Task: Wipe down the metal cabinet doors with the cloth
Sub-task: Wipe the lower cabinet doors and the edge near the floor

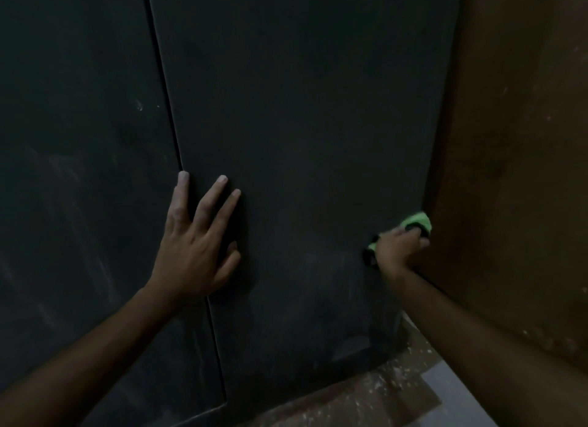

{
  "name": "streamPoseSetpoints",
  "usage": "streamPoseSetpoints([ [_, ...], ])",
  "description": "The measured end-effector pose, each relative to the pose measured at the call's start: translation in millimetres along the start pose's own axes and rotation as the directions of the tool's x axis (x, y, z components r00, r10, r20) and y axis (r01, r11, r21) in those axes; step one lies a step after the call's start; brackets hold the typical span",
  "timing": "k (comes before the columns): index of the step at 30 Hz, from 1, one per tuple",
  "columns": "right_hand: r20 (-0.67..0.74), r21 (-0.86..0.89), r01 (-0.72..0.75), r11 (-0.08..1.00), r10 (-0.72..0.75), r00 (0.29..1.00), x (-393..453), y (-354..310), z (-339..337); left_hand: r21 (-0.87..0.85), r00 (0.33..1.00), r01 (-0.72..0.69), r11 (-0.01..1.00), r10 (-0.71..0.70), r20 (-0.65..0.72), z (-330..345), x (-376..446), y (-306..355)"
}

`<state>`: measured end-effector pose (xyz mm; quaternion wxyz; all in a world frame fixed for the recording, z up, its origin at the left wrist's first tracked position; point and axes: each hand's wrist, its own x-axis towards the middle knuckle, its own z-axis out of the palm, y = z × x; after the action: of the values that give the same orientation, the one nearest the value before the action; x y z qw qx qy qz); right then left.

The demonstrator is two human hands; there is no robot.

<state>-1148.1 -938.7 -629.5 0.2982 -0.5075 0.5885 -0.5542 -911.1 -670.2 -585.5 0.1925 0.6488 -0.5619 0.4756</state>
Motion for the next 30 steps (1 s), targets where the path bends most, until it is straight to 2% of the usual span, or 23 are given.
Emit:
streamPoseSetpoints([
  [1, -0.016, -0.006, 0.133, 0.991, -0.133, 0.991, 1.0, -12.1, -0.1, -0.006, 1.000, -0.001, 1.000, 0.001, 0.000, 0.4, -0.5, -0.1],
  [3, -0.046, -0.033, 0.416, 0.909, -0.418, 0.907, -1.5, -21.3, -3.6, -0.014, 1.000, 0.003, 1.000, -0.003, -0.001, 1.4, -0.4, 0.9],
  [4, -0.031, -0.042, 0.472, 0.881, -0.473, 0.880, -4.0, -14.5, -4.9, -0.015, 1.000, 0.007, 1.000, -0.007, 0.005, 0.9, -0.4, 1.9],
  [5, -0.001, -0.048, 0.455, 0.889, -0.456, 0.890, -6.4, -0.9, -5.3, -0.016, 1.000, 0.009, 1.000, -0.009, 0.012, -0.1, -0.5, 2.7],
  [6, 0.048, -0.047, 0.357, 0.933, -0.355, 0.934, -8.8, 14.7, -8.8, -0.016, 1.000, 0.008, 1.000, -0.008, 0.019, -1.0, -0.1, 2.8],
  [7, 0.100, -0.056, 0.175, 0.983, -0.168, 0.981, -9.6, 29.5, -11.6, -0.017, 1.000, 0.006, 1.000, -0.005, 0.027, -2.2, 0.2, 2.0],
  [8, 0.145, -0.086, -0.045, 0.995, 0.057, 0.988, -8.8, 40.4, -13.5, -0.019, 0.999, 0.000, 1.000, 0.000, 0.036, -3.4, 0.3, 0.9],
  [9, 0.179, -0.097, -0.214, 0.972, 0.229, 0.957, -7.1, 42.1, -15.0, -0.021, 0.999, -0.005, 1.000, 0.006, 0.044, -4.6, 0.0, -0.4],
  [10, 0.187, -0.081, -0.291, 0.953, 0.301, 0.935, -3.9, 35.9, -14.4, -0.022, 0.999, -0.010, 1.000, 0.011, 0.047, -5.4, -0.2, -1.4],
  [12, 0.092, -0.002, -0.199, 0.980, 0.198, 0.976, 6.5, 16.0, -10.8, -0.019, 0.999, -0.018, 1.000, 0.019, 0.048, -5.9, -1.2, -1.9],
  [13, 0.037, 0.036, -0.080, 0.996, 0.079, 0.996, 10.7, 5.0, -10.8, -0.017, 0.999, -0.020, 1.000, 0.021, 0.048, -5.5, -1.6, -1.6],
  [15, -0.020, 0.048, 0.152, 0.987, -0.151, 0.988, 10.2, -3.8, -10.0, -0.016, 0.999, -0.019, 1.000, 0.019, 0.042, -4.3, -0.9, -1.0],
  [17, -0.003, 0.020, 0.199, 0.980, -0.199, 0.980, 3.9, 19.8, -7.4, -0.015, 0.999, -0.017, 1.000, 0.017, 0.034, -2.8, -0.5, 0.2],
  [18, 0.043, 0.019, 0.112, 0.994, -0.112, 0.993, -2.6, 37.9, -5.5, -0.013, 0.999, -0.017, 1.000, 0.017, 0.028, -1.6, -0.3, 0.6],
  [19, 0.112, 0.007, -0.061, 0.998, 0.060, 0.992, -9.4, 55.6, -4.1, -0.012, 1.000, -0.017, 1.000, 0.017, 0.024, -0.6, -0.2, 0.5],
  [21, 0.211, 0.035, -0.422, 0.906, 0.406, 0.889, -14.9, 74.0, 2.4, -0.016, 1.000, -0.015, 1.000, 0.015, 0.018, 1.1, -0.9, -0.5],
  [22, 0.221, 0.059, -0.496, 0.866, 0.473, 0.853, -14.0, 70.7, 4.7, -0.016, 1.000, -0.012, 1.000, 0.013, 0.016, 2.0, -1.4, -1.5],
  [23, 0.196, 0.072, -0.478, 0.875, 0.458, 0.867, -10.6, 63.3, 6.7, -0.017, 1.000, -0.012, 1.000, 0.012, 0.016, 2.8, -2.3, -2.8],
  [25, 0.084, 0.065, -0.249, 0.966, 0.244, 0.966, -5.5, 40.5, 4.3, -0.019, 1.000, -0.022, 1.000, 0.022, 0.014, 4.0, -2.8, -4.8],
  [26, 0.036, 0.053, -0.074, 0.996, 0.072, 0.997, -7.4, 32.2, 1.3, -0.017, 1.000, -0.031, 0.999, 0.031, 0.004, 4.7, -2.2, -5.0],
  [27, 0.041, 0.019, 0.115, 0.993, -0.115, 0.992, -13.9, 28.8, -0.3, -0.014, 0.999, -0.037, 0.999, 0.037, -0.008, 5.4, -1.4, -4.8],
  [28, 0.113, -0.061, 0.298, 0.953, -0.290, 0.950, -24.0, 34.9, -0.9, -0.015, 0.999, -0.036, 0.999, 0.036, -0.017, 5.9, -1.2, -3.6],
  [30, 0.371, -0.185, 0.590, 0.786, -0.500, 0.782, -47.5, 66.0, -3.9, -0.024, 0.999, -0.021, 0.999, 0.021, -0.025, 6.6, -1.3, -0.7],
])
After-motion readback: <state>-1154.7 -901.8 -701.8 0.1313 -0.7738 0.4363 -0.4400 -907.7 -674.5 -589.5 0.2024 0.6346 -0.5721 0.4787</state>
